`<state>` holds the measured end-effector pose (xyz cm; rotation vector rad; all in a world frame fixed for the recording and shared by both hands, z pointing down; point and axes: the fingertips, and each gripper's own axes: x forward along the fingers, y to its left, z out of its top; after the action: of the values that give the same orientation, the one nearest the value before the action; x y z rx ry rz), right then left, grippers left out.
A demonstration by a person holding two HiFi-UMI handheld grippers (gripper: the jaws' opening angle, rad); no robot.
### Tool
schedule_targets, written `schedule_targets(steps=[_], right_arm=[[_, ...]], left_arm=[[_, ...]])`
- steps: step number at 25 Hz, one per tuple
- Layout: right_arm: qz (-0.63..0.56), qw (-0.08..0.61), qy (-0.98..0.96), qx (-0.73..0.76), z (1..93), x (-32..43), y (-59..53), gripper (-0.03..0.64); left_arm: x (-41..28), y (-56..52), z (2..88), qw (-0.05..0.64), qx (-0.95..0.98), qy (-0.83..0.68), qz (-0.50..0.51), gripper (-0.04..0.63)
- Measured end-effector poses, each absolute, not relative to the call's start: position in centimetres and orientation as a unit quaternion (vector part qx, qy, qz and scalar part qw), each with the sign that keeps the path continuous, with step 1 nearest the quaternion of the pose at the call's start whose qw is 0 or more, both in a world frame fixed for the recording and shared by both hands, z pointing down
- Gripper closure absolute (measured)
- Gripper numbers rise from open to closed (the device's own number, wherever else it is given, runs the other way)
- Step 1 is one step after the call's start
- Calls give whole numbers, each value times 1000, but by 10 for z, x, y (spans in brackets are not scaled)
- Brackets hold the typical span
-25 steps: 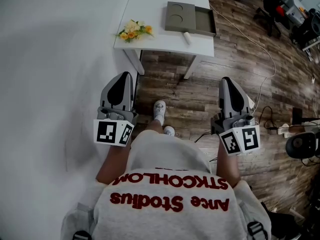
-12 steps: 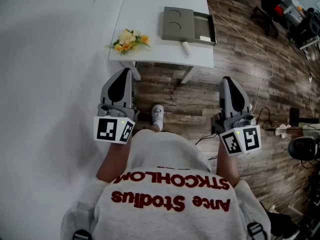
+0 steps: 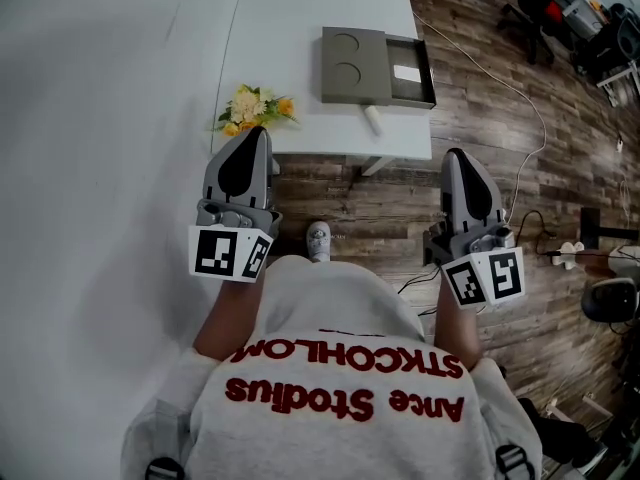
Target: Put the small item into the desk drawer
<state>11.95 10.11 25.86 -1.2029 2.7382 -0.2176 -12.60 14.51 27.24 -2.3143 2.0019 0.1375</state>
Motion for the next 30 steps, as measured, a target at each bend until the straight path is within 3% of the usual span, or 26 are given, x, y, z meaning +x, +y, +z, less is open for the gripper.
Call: schedule_targets(steps=[20,30], right_arm=[[-102,39,907,-406,284,85,43,611],[-88,53,926,-364,272,60,-38,611]], left_arm=[[-161,82,297,8,-764,644,41,588],[-180,27,282,32,-738,673,46,588]])
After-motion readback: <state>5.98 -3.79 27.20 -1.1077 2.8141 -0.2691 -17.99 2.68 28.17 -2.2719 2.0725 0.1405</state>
